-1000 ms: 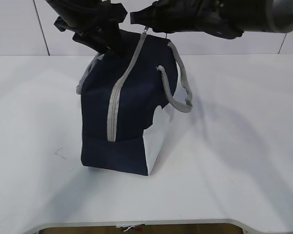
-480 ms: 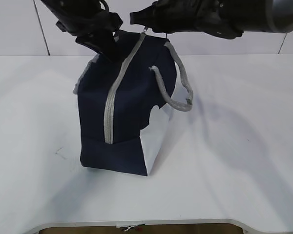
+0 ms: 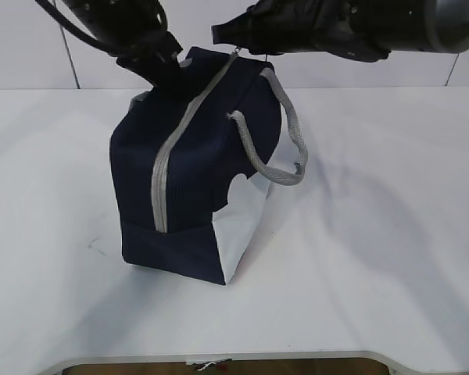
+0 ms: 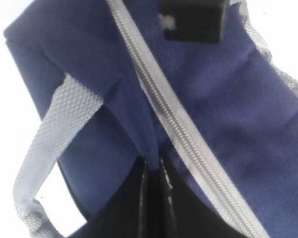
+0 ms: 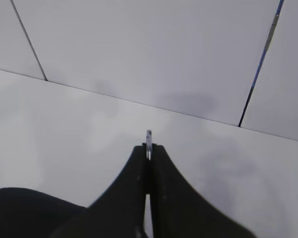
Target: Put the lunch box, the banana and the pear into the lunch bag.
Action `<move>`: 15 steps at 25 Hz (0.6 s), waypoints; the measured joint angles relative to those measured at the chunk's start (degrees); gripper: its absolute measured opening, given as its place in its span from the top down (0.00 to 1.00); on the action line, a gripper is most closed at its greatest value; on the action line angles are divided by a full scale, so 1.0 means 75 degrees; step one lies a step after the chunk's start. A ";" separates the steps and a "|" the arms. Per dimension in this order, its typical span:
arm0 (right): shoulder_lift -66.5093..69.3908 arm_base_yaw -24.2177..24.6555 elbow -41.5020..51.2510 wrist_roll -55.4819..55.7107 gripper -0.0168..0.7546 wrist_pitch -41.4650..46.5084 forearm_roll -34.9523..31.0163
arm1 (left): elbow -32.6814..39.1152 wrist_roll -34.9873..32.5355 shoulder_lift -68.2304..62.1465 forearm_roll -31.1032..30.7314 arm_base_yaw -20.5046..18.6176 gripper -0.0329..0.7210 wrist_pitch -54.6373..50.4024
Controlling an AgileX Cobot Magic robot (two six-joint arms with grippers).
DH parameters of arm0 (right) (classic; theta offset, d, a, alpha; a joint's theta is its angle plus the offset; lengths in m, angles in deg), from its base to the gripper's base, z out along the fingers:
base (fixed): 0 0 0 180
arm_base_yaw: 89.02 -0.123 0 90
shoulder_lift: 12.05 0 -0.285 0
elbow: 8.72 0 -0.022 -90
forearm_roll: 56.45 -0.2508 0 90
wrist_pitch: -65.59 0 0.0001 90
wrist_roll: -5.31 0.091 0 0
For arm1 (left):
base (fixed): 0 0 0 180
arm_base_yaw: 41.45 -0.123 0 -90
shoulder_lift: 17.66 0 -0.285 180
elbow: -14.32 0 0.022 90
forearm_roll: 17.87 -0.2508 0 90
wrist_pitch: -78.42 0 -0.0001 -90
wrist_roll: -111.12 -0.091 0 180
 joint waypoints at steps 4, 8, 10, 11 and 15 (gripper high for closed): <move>0.0000 0.0050 0.0000 0.0015 0.96 0.0033 0.0030 | 0.0000 -0.0029 0.0076 0.0000 -0.0120 0.96 -0.0012; 0.0000 0.0134 0.0000 0.0193 0.96 0.0033 0.0030 | 0.0000 -0.0047 0.0193 0.0014 -0.0269 0.96 0.0037; 0.0000 0.0147 0.0000 0.0225 0.96 0.0033 0.0016 | 0.0000 -0.0047 0.0275 0.0040 -0.0292 0.96 0.0022; 0.0000 0.0178 0.0000 0.0241 0.96 0.0045 0.0016 | 0.0000 -0.0047 0.0304 0.0040 -0.0292 0.96 0.0009; 0.0126 0.0217 0.0000 0.0269 0.96 0.0165 -0.0307 | 0.0000 -0.0064 0.0397 0.0040 -0.0305 0.96 -0.0099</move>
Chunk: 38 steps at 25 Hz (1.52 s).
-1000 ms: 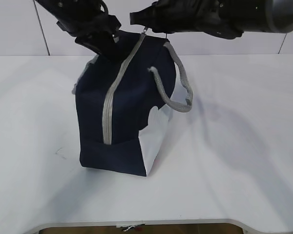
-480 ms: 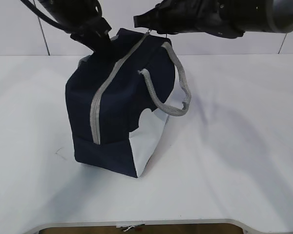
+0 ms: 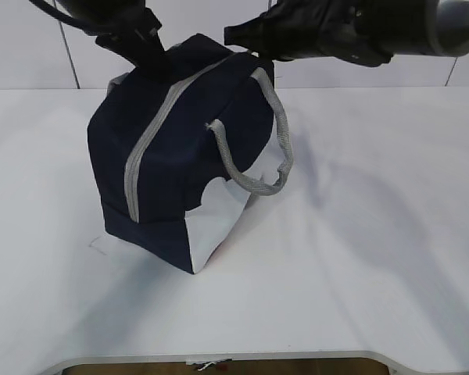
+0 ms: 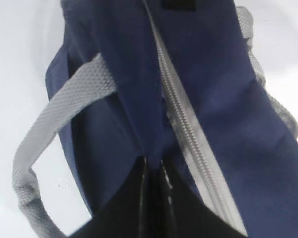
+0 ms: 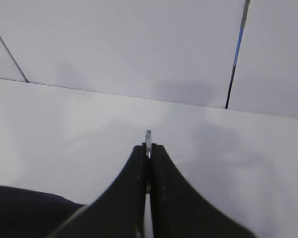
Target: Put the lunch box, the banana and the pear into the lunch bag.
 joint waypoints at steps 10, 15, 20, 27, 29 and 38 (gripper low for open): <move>0.0249 0.0093 -0.0030 -0.0069 0.96 0.0908 -0.3008 | 0.0000 -0.0202 0.0014 -0.0057 0.0000 0.96 -0.0151; 0.0249 0.0091 -0.0030 -0.0409 0.96 0.1077 -0.3489 | 0.0000 -0.0315 0.0014 -0.0063 0.0000 0.96 -0.0217; 0.0249 0.0091 -0.0060 -0.1413 0.96 0.1335 -0.3540 | 0.0000 -0.0441 0.0014 -0.0063 0.0000 0.96 -0.0235; 0.0450 0.0091 -0.0086 -0.1656 0.96 0.1384 -0.3509 | 0.0000 -0.0473 0.0014 -0.0050 0.0000 0.95 -0.0240; 0.0522 0.0091 -0.0086 -0.1656 0.96 0.1384 -0.3509 | 0.0000 -0.0473 0.0014 -0.0050 0.0000 0.96 -0.0252; 0.0702 0.0091 -0.0086 -0.1662 0.96 0.1384 -0.3509 | 0.0000 -0.0506 0.0014 -0.0050 0.0000 0.96 -0.0258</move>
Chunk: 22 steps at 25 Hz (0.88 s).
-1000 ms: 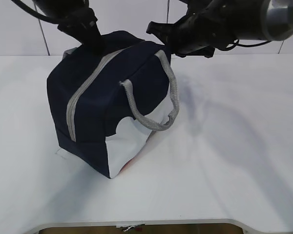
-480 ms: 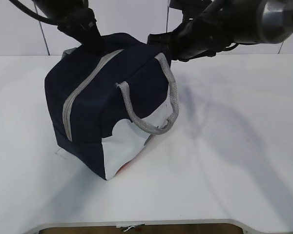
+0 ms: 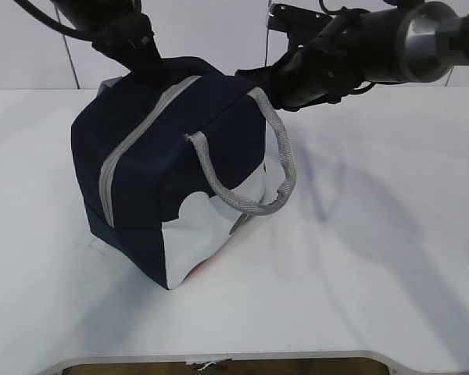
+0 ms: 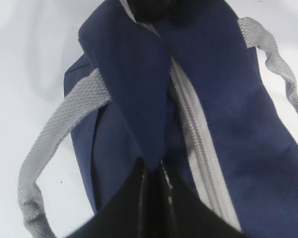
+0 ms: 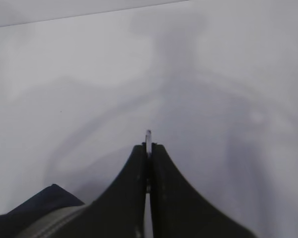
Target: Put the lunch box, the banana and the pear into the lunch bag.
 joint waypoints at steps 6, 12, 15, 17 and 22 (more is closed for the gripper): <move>0.0000 0.0000 0.0000 -0.0013 0.96 0.0036 -0.0105 | 0.0000 -0.0043 0.0000 0.0000 0.0000 0.96 -0.0014; 0.0000 0.0000 0.0000 -0.0013 0.96 0.0118 -0.0133 | 0.0000 -0.0058 0.0000 0.0000 0.0000 0.96 -0.0014; 0.0000 0.0000 0.0000 -0.0013 0.96 0.0118 -0.0151 | 0.0000 -0.0072 0.0000 0.0000 0.0000 0.95 -0.0014; 0.0013 0.0000 0.0000 -0.0013 0.96 0.0118 -0.0151 | 0.0000 -0.0074 0.0000 0.0000 0.0000 0.95 -0.0014; 0.0013 -0.0014 0.0000 -0.0013 0.94 0.0151 -0.0151 | 0.0000 -0.0074 0.0000 0.0000 0.0000 0.96 -0.0020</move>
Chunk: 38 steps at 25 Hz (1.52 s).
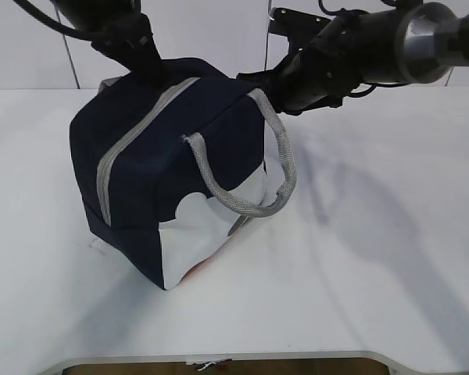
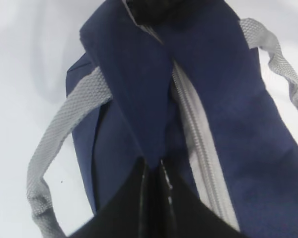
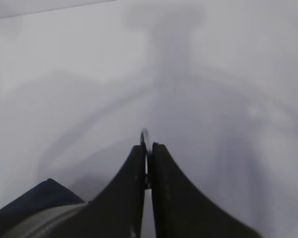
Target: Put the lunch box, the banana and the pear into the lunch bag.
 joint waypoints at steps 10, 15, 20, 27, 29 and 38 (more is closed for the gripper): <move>-0.0029 -0.0047 0.0000 -0.0023 0.60 0.0251 0.0273 | 0.0000 -0.0022 0.0000 0.0000 0.0000 0.96 -0.0050; -0.0145 -0.0047 0.0000 -0.0043 0.49 0.0317 0.0348 | 0.0000 -0.0023 0.0000 0.0034 -0.0003 0.81 -0.0067; -0.0451 -0.0047 0.0000 -0.0054 0.48 0.0334 0.0405 | 0.0000 -0.0023 0.0000 0.0034 -0.0003 0.93 -0.0067; -0.0782 -0.0047 0.0000 -0.0060 0.48 0.0334 0.0518 | 0.0000 0.0008 0.0000 0.0097 -0.0003 0.74 -0.0067; -0.0856 -0.0047 0.0000 -0.0060 0.48 0.0334 0.0534 | 0.0000 0.0098 0.0000 0.0113 -0.0003 0.61 -0.0067; -0.1392 -0.0047 0.0000 -0.0512 0.48 0.0692 0.0848 | 0.0000 0.0509 0.0027 -0.0001 -0.0003 0.31 0.0107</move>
